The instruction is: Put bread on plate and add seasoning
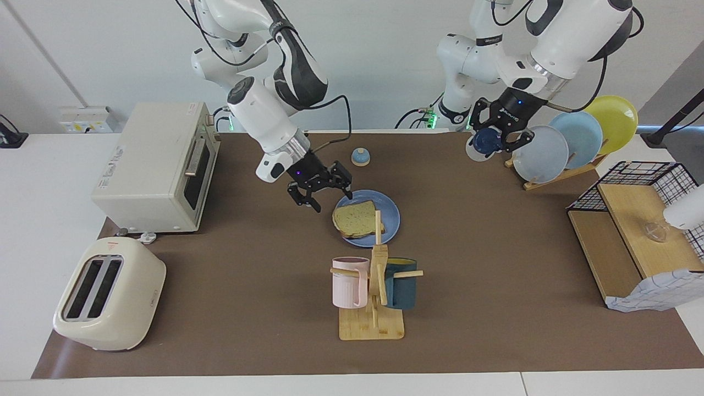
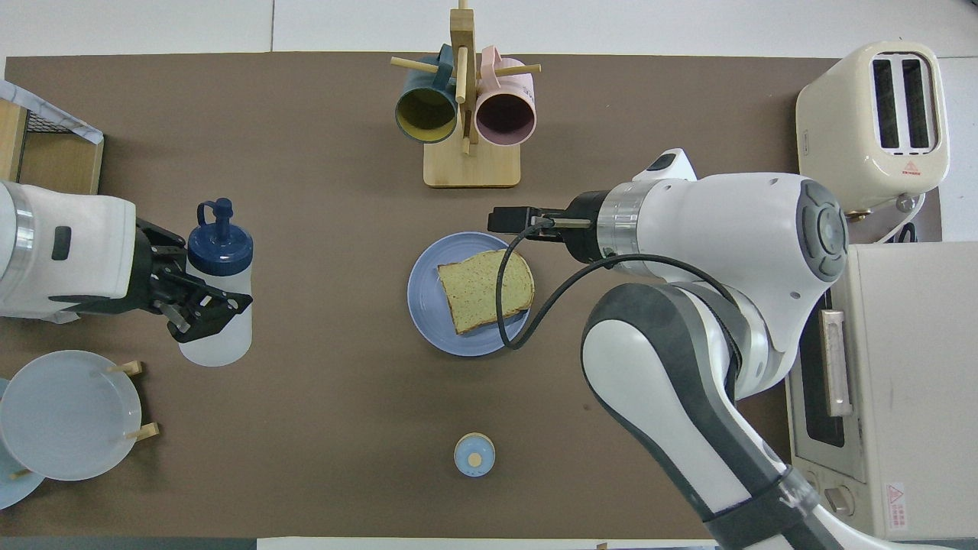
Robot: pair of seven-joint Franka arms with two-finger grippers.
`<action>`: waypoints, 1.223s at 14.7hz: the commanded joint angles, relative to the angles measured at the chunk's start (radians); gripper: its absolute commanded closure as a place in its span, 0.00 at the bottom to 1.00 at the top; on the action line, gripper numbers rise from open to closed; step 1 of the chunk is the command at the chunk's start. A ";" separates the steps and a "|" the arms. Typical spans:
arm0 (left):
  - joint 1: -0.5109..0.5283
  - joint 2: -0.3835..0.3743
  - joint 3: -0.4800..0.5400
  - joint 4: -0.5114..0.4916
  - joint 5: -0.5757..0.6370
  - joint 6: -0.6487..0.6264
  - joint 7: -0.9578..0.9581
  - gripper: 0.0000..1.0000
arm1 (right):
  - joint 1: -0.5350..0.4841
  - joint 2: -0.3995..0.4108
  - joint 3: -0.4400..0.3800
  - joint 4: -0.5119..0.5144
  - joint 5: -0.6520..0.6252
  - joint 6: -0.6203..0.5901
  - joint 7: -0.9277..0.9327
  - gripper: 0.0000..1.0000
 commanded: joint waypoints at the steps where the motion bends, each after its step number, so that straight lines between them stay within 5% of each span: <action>1: -0.009 -0.046 -0.054 -0.010 0.046 -0.058 0.045 0.59 | -0.012 -0.011 0.003 0.086 0.012 -0.102 0.119 0.03; 9: -0.012 -0.072 -0.122 -0.010 0.054 -0.129 0.131 0.60 | 0.014 -0.037 0.020 0.375 -0.022 -0.412 0.523 0.10; 11: -0.012 -0.072 -0.134 -0.010 0.065 -0.141 0.172 0.60 | 0.060 -0.054 0.024 0.381 -0.024 -0.403 0.581 0.21; 13: -0.012 -0.074 -0.135 -0.010 0.065 -0.161 0.178 0.62 | 0.123 -0.054 0.024 0.384 -0.091 -0.380 0.627 0.44; 18: -0.012 -0.080 -0.145 -0.012 0.065 -0.167 0.198 0.68 | 0.187 -0.050 0.032 0.381 -0.194 -0.267 0.650 0.46</action>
